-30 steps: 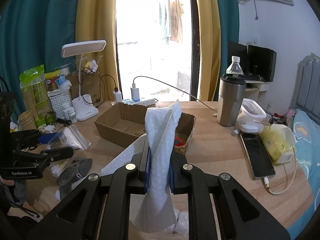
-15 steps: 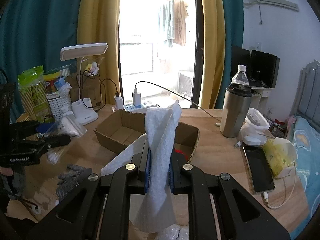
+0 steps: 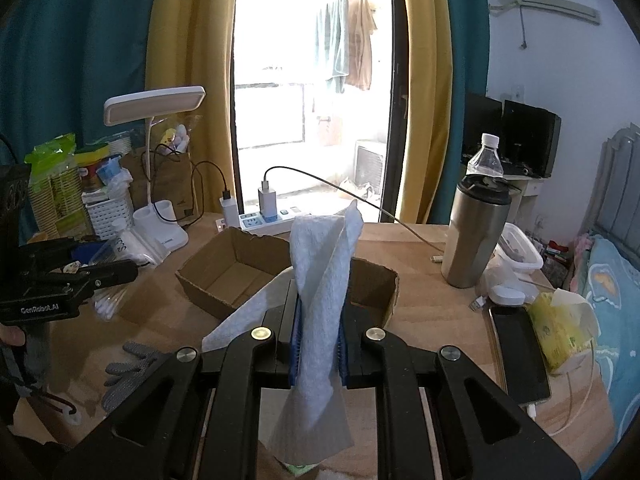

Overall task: Organize soft objects
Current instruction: 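Carry the swab bag and paper towel over the cardboard box with both tools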

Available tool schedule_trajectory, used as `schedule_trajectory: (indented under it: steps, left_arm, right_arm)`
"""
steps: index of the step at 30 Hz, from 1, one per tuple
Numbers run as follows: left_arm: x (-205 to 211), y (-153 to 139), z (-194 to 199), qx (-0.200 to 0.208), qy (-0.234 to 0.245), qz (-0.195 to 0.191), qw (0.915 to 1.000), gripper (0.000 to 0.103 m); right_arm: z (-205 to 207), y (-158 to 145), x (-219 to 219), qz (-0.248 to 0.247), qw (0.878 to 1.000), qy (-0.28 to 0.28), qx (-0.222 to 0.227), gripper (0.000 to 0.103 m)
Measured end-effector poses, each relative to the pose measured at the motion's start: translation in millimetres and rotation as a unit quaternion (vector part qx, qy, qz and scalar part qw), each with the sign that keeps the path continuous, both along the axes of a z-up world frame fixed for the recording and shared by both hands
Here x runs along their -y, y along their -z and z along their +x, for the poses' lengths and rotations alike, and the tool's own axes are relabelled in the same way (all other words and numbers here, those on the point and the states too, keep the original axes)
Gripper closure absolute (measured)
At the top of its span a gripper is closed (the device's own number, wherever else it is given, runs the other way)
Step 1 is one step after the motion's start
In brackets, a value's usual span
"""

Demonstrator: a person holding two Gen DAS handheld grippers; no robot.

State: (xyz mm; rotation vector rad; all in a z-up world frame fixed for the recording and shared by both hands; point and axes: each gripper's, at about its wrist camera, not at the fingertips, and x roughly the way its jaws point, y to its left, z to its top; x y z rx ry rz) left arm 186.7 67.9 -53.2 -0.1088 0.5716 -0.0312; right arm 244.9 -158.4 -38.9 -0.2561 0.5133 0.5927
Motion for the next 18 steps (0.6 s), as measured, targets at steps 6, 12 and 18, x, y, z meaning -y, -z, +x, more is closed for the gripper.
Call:
schedule_trajectory:
  steps: [6,12,18]
  left_arm:
    - [-7,0,15,-0.001,-0.002,-0.005,1.0000,0.048]
    - [-11,3,30,-0.005,-0.002,-0.009,0.9999,0.048]
    - [-14,5,43,-0.007,-0.003,-0.013,0.9999,0.048]
  right_arm:
    - [15,2,-5,-0.004,1.000,0.002,-0.004,0.088]
    - [31,5,-11,-0.006,1.000,0.005,-0.008,0.088]
    - [46,9,-19,-0.009,1.000,0.004,-0.012,0.088]
